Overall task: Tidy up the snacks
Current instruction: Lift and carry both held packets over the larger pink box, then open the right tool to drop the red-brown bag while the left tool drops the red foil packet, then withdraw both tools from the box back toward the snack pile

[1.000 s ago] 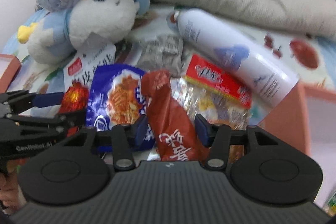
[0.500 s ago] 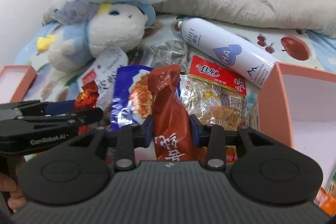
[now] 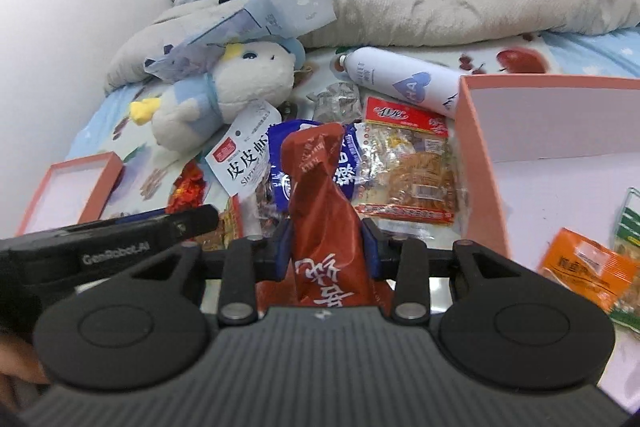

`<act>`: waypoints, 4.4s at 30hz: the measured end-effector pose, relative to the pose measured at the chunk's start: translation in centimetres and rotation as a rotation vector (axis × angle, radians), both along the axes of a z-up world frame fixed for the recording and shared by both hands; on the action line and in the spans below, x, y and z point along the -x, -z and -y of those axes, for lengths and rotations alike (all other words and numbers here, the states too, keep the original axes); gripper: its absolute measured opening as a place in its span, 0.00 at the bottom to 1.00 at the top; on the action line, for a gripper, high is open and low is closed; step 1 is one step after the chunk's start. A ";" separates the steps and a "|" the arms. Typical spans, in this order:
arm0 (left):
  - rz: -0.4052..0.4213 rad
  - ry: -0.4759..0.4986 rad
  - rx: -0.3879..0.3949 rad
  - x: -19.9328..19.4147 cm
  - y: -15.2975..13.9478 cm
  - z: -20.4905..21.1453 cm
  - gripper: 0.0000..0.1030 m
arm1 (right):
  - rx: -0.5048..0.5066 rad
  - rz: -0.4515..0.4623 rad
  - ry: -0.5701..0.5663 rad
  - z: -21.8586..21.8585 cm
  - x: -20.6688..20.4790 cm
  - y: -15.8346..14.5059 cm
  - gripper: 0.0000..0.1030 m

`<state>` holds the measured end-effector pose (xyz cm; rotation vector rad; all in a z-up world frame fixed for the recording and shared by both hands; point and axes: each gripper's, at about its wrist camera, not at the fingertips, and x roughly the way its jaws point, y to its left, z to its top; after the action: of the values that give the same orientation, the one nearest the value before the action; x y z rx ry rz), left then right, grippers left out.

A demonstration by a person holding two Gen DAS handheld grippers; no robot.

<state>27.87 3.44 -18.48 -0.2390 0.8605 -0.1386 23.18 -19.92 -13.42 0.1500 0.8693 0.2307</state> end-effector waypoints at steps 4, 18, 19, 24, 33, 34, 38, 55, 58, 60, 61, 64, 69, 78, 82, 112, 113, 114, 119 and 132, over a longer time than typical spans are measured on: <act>-0.013 -0.038 0.017 2.9 -0.9 -0.2 0.57 | 0.010 0.027 0.007 0.5 2.6 -1.0 0.38; -0.046 -0.026 0.039 6.9 -2.0 0.6 0.57 | -0.043 0.018 0.033 1.8 7.4 -1.6 0.38; -0.044 -0.024 0.041 6.8 -2.4 0.7 0.57 | -0.041 0.027 0.033 1.9 7.4 -2.0 0.38; -0.014 0.008 0.035 6.3 -4.9 1.7 0.57 | -0.047 0.079 0.039 2.7 7.3 -4.3 0.38; 0.082 0.072 0.027 4.9 -10.7 4.6 0.57 | -0.036 0.197 0.076 5.1 7.4 -9.3 0.38; 0.097 0.071 0.024 4.8 -11.3 4.9 0.57 | -0.033 0.206 0.082 5.5 7.4 -9.8 0.38; 0.127 0.109 0.031 4.1 -13.5 6.4 0.57 | -0.026 0.248 0.108 6.9 7.4 -11.7 0.38; 0.145 0.284 0.007 1.1 -16.5 16.7 0.57 | -0.001 0.331 0.240 14.2 7.7 -13.3 0.38; 0.118 0.321 -0.012 0.6 -15.2 18.8 0.58 | 0.004 0.306 0.280 15.8 7.6 -11.8 0.38; 0.097 0.358 -0.038 0.2 -13.9 20.3 0.58 | 0.015 0.301 0.314 17.0 7.8 -10.7 0.38; 0.084 0.368 -0.050 -0.1 -13.2 20.8 0.58 | 0.026 0.297 0.327 17.5 7.9 -10.1 0.38; 0.046 0.397 -0.064 -0.5 -11.3 22.5 0.58 | 0.019 0.249 0.362 19.0 7.6 -7.8 0.38; -0.015 0.439 -0.070 -0.9 -8.7 25.0 0.58 | 0.022 0.164 0.375 20.4 7.3 -4.4 0.38; -0.068 0.455 -0.101 -1.5 -5.7 26.8 0.58 | -0.004 0.085 0.394 22.0 7.6 -0.7 0.39; -0.061 0.461 -0.097 -1.3 -5.6 27.0 0.69 | -0.005 0.072 0.405 22.2 7.8 -0.1 0.40; 0.208 0.378 -0.043 4.2 -17.6 19.3 0.76 | -0.019 0.339 0.341 18.0 10.5 -11.4 0.44; 0.215 0.374 -0.041 4.5 -17.9 18.9 0.76 | -0.018 0.343 0.334 17.7 10.6 -11.6 0.44; 0.221 0.372 -0.036 4.7 -18.1 18.5 0.76 | -0.018 0.350 0.324 17.3 10.7 -11.9 0.44; 0.244 0.345 -0.026 5.8 -18.5 16.0 0.76 | -0.021 0.379 0.290 15.2 11.6 -12.9 0.44; 0.234 0.252 -0.012 8.6 -16.9 8.9 0.77 | -0.040 0.354 0.147 8.7 12.8 -12.2 0.50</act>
<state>19.31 -5.44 -1.60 -0.0993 0.6557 -0.3889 10.38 -28.60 -1.19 0.2026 0.4992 0.1311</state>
